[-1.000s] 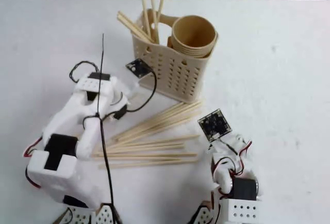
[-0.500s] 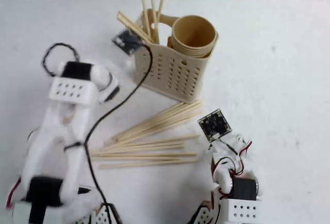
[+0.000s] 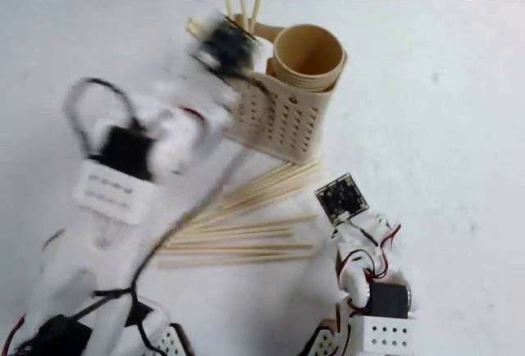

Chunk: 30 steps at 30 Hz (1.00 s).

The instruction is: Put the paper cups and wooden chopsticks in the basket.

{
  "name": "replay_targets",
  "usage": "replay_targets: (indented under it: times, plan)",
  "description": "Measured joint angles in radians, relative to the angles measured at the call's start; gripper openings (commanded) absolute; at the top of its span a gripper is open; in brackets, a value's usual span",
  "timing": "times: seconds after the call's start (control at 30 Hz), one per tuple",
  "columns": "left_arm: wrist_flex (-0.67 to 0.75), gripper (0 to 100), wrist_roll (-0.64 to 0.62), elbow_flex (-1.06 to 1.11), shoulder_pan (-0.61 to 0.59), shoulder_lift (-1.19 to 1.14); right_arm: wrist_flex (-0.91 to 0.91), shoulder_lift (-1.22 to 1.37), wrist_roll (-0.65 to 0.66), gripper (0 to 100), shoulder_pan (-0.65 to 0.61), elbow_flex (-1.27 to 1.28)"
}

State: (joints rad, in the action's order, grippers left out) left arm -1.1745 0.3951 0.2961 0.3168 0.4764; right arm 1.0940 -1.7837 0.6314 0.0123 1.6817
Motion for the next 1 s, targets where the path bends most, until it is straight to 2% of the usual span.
replay_targets:
  times: [0.07,0.13,0.43,0.5,0.63,1.0]
  plan:
    - [0.048,2,0.044,0.109,0.084,0.000,0.000,0.000,0.000,7.0,0.000,0.000]
    - [0.103,2,0.074,0.216,0.112,0.000,0.000,0.000,0.000,7.0,0.000,0.000]
    - [0.333,2,0.109,0.496,0.048,0.000,0.000,0.000,0.000,7.0,0.000,0.000]
    - [0.344,5,0.152,0.528,0.048,0.000,0.000,0.000,0.000,7.0,0.000,0.000]
    - [0.345,17,0.229,0.574,0.041,0.000,0.000,0.000,0.000,7.0,0.000,0.000]
    - [0.247,15,0.348,0.574,-0.141,0.000,0.000,0.000,0.000,7.0,0.000,0.000]
